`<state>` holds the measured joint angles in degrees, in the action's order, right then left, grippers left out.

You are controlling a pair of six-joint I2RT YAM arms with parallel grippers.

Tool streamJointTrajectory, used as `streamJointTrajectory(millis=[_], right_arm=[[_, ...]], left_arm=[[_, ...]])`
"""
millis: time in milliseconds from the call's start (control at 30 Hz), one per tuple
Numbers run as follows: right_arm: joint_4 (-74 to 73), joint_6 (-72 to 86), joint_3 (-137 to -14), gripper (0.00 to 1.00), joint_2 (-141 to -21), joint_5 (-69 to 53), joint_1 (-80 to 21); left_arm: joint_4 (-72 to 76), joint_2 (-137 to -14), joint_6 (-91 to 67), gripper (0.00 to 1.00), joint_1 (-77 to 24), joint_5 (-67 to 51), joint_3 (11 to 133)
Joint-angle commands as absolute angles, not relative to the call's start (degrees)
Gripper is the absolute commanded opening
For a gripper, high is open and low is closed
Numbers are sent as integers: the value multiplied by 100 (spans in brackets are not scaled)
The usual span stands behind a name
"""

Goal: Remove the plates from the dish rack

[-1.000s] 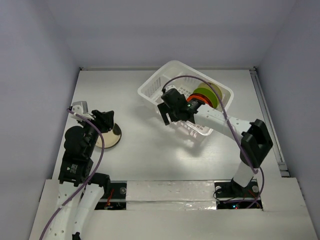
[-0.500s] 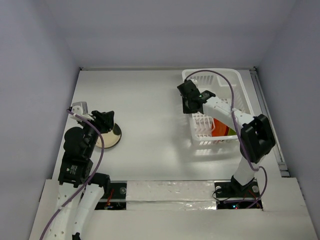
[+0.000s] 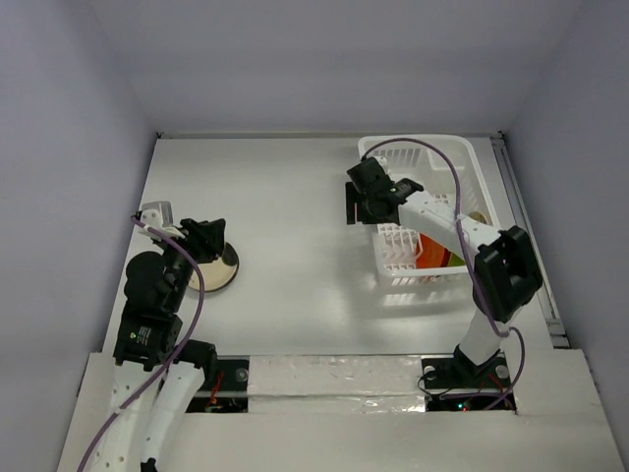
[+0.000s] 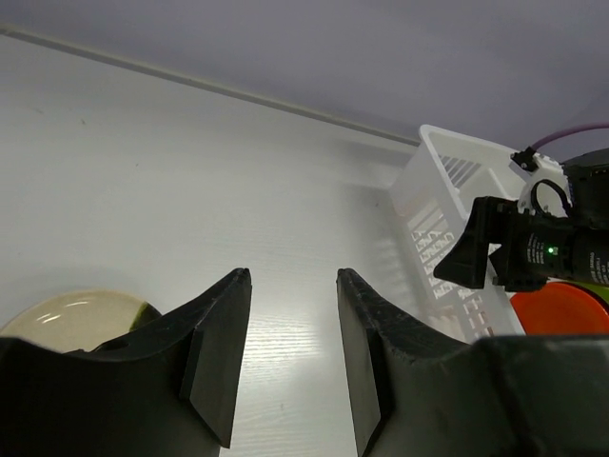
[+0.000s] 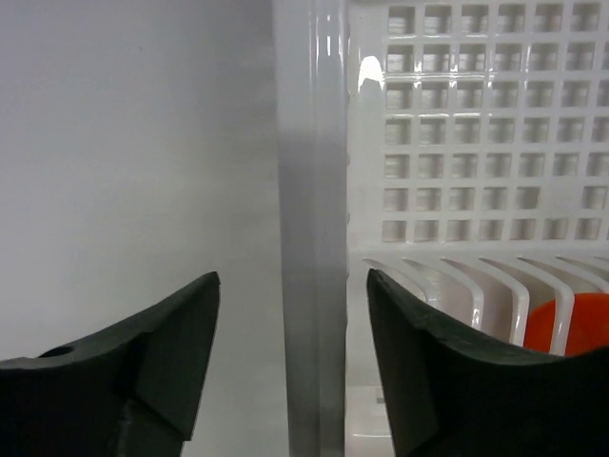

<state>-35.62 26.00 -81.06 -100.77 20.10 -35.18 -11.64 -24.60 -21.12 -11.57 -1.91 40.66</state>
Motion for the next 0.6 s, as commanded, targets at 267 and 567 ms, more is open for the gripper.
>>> streamJointTrajectory(millis=[267,567], right_arm=[[-3069,2610,-8297,86,-8087,2312,-3717],[-1372,3163,-8505,0,-9085,968,-5192]], left_arm=[[-958,-2479,-2109,39,-1187,-255,4228],[-879,-2531,-2118,39,-1125,-272,4228]])
